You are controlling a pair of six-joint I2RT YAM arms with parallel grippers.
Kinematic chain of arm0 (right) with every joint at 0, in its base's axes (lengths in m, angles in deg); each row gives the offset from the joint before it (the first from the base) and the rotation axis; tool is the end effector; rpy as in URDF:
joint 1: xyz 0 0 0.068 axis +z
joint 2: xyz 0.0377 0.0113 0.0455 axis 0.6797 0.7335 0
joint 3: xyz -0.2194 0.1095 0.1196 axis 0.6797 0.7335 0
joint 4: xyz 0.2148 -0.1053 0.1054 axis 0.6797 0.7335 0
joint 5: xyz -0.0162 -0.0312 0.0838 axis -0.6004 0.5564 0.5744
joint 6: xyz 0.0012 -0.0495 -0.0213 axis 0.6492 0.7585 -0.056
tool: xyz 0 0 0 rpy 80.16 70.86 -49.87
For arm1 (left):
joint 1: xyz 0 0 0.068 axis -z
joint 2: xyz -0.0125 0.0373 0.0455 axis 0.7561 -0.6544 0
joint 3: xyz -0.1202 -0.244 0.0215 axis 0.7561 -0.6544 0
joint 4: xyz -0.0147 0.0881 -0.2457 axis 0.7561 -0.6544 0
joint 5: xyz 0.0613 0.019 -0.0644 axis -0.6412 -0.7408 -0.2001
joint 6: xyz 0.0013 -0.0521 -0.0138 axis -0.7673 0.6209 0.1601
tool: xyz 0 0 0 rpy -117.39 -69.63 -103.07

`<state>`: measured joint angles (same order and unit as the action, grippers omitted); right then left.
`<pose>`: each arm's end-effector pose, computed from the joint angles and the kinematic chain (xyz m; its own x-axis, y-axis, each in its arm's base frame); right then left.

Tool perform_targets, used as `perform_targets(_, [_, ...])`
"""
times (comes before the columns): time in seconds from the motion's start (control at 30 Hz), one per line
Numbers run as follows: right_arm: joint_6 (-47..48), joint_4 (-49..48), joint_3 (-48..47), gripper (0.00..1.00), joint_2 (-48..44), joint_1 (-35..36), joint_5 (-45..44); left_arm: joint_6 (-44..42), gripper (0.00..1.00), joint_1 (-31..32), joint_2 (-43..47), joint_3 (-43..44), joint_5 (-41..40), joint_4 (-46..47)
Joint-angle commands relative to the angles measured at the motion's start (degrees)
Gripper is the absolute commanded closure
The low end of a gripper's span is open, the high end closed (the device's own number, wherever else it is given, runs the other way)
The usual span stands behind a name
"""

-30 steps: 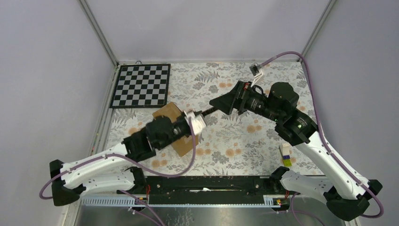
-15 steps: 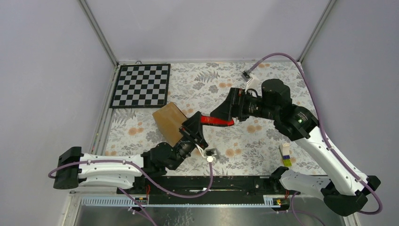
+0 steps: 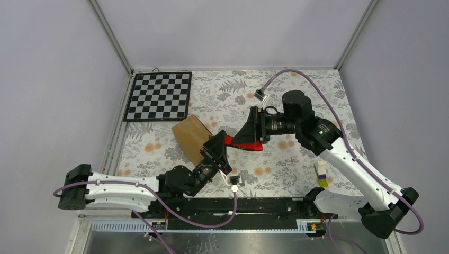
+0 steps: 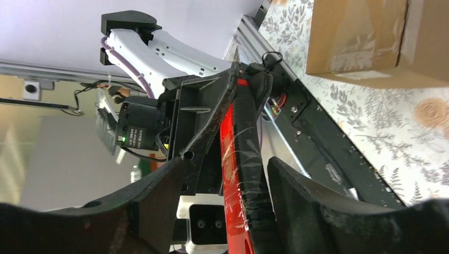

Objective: Unpack the express box
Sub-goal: Adjust the knife.

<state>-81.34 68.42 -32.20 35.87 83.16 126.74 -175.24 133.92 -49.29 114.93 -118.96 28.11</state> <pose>0.1613 0.1673 0.4091 -0.8448 -0.0096 -0.5350 -0.5189 0.2589 0.8147 0.0410 -0.2074 0.3044 0.7255 0.6752 -0.1335 -0.0466 0.2417 0.9692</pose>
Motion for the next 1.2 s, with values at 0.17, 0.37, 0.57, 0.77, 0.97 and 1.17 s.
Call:
perform_targets(0.17, [-8.7, -8.7, 3.6, 0.43, 0.7, 0.0, 9.5, -0.9, 1.0, 0.5, 2.9, -1.9, -0.5, 2.6])
perform_targets(0.37, [-12.3, -13.2, 7.0, 0.49, 1.2, 0.1, 14.6, -0.9, 1.0, 0.5, 3.5, -2.4, -0.2, 2.5])
perform_targets(0.57, [-12.3, -12.4, 7.4, 0.54, 1.6, 0.1, 16.0, -0.4, 1.0, 0.7, 4.0, -1.9, 0.4, -0.3])
perform_targets(0.77, [-13.2, -13.2, 8.3, 0.55, 1.7, 0.1, 15.3, -0.1, 1.0, 0.8, 3.5, -1.7, 1.1, -0.1])
perform_targets(0.97, [-14.0, -14.9, 10.6, 0.89, 1.5, 0.2, 14.1, 1.9, 0.96, 0.8, 3.3, -1.6, 0.9, 0.1])
perform_targets(1.17, [-8.4, -10.1, 11.2, 1.0, 0.0, 0.1, 9.3, 9.1, 0.41, 1.0, 5.6, -2.0, -2.1, -1.1])
